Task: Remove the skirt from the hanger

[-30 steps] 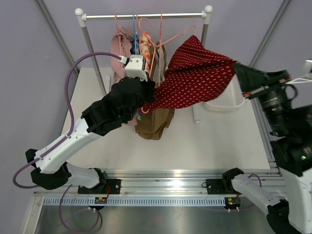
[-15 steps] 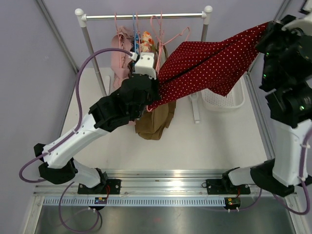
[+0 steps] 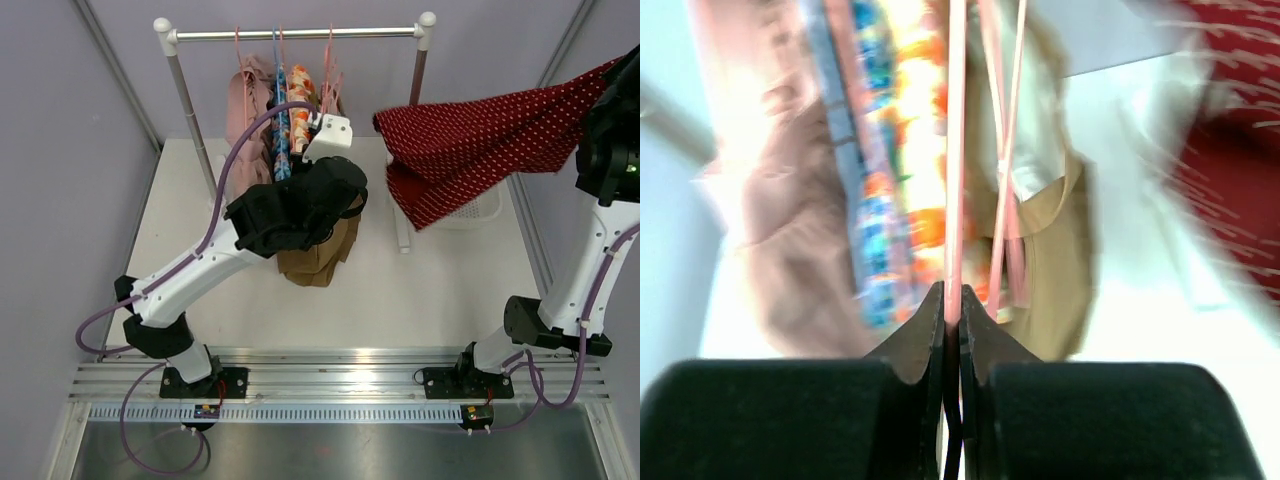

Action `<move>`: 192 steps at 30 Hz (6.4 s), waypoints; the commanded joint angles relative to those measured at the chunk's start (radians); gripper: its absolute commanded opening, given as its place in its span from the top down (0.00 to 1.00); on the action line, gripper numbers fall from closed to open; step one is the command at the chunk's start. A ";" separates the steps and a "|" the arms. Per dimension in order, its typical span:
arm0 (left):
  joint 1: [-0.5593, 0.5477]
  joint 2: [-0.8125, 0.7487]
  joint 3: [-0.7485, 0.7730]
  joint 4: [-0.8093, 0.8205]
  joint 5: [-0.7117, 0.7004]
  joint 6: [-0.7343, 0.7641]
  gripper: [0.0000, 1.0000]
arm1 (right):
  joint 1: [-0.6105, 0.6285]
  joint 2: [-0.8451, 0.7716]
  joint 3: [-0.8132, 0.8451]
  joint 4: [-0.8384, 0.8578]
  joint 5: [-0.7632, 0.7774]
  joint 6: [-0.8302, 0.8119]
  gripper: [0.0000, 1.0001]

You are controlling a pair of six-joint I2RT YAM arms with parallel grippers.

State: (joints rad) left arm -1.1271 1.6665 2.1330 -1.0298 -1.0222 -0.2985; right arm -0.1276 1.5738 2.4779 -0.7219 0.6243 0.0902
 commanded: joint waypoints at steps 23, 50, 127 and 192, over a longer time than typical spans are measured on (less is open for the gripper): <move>-0.051 0.088 0.240 0.154 0.091 0.071 1.00 | -0.089 0.154 -0.041 0.362 -0.882 0.348 1.00; 0.216 0.352 0.329 0.506 0.444 0.108 1.00 | 0.152 -0.085 -1.210 0.607 -0.939 0.531 0.01; 0.409 0.331 0.280 0.450 0.611 -0.024 0.98 | 0.252 -0.459 -1.531 0.430 -0.868 0.355 0.01; 0.351 0.019 0.205 0.450 0.473 0.070 1.00 | 1.261 -0.161 -0.886 0.226 0.127 0.289 0.00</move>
State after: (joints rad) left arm -0.7818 1.7676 2.3196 -0.7055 -0.5346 -0.2329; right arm 1.1332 1.3911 1.5509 -0.5205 0.5938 0.4210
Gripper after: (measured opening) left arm 0.028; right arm 0.993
